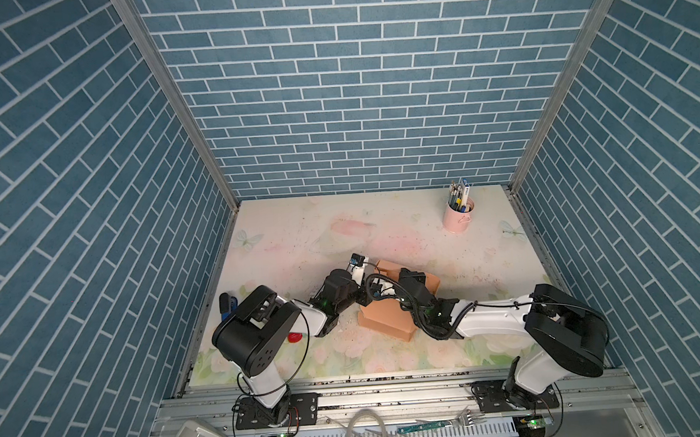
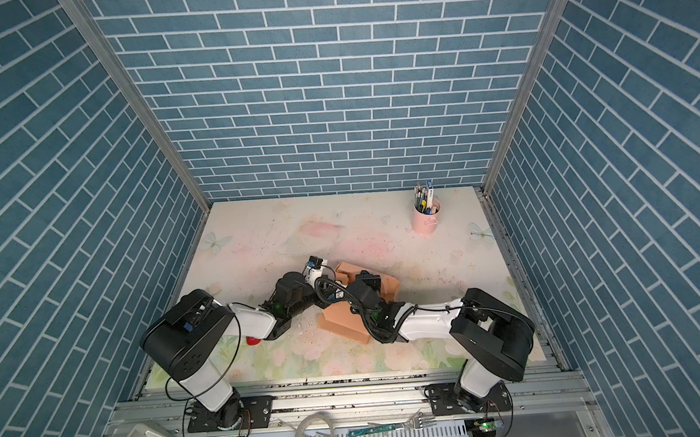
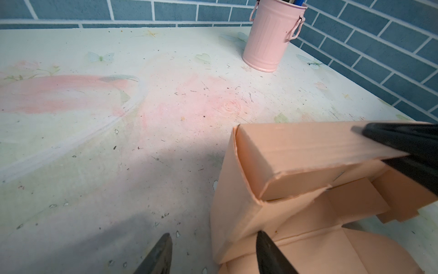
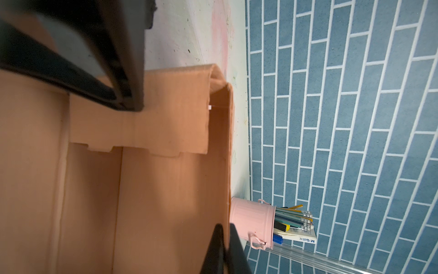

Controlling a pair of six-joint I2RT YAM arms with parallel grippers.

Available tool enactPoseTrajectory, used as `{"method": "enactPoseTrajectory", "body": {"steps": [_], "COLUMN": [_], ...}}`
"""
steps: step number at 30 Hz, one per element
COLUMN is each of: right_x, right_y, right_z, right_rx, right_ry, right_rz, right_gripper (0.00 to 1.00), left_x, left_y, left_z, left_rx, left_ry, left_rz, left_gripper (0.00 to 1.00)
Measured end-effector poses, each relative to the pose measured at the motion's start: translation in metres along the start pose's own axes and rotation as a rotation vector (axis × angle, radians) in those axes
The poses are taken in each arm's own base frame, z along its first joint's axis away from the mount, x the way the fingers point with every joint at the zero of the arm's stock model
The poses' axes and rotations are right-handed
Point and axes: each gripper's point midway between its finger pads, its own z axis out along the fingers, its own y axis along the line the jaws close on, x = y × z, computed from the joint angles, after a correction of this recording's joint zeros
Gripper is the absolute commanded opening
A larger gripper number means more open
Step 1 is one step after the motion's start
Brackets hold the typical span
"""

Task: Fold the paper box

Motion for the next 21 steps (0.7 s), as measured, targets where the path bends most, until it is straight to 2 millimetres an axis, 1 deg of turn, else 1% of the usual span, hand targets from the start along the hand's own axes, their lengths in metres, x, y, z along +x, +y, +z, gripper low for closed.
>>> {"method": "enactPoseTrajectory", "body": {"steps": [5, 7, 9, 12, 15, 18, 21], "right_x": [0.0, -0.001, -0.001, -0.002, -0.002, -0.002, -0.002], "right_y": [0.0, 0.0, 0.0, -0.001, -0.001, 0.0, 0.0], "right_z": [0.0, 0.0, -0.001, -0.001, -0.001, -0.001, -0.002], "right_rx": [0.0, 0.0, -0.001, -0.001, -0.002, -0.004, -0.005], "right_ry": [-0.001, -0.003, -0.007, -0.011, -0.01, -0.009, -0.01], "right_rz": [0.0, 0.0, 0.001, 0.003, 0.002, 0.001, 0.004], "right_gripper": [0.07, 0.07, 0.07, 0.07, 0.07, 0.07, 0.07], "left_x": [-0.001, 0.0, 0.0, -0.001, -0.006, -0.014, -0.018], "left_y": [-0.004, -0.005, -0.006, -0.007, -0.009, -0.01, -0.007], "left_z": [0.0, 0.0, 0.0, 0.0, 0.003, 0.008, 0.013], "left_rx": [0.023, 0.028, 0.034, 0.037, 0.041, 0.04, 0.022], "left_ry": [-0.001, 0.0, 0.0, 0.001, -0.009, -0.025, -0.031], "left_rz": [0.004, 0.007, 0.011, 0.016, 0.024, 0.032, 0.036], "left_gripper": [0.65, 0.68, 0.74, 0.78, 0.78, 0.76, 0.72]}}
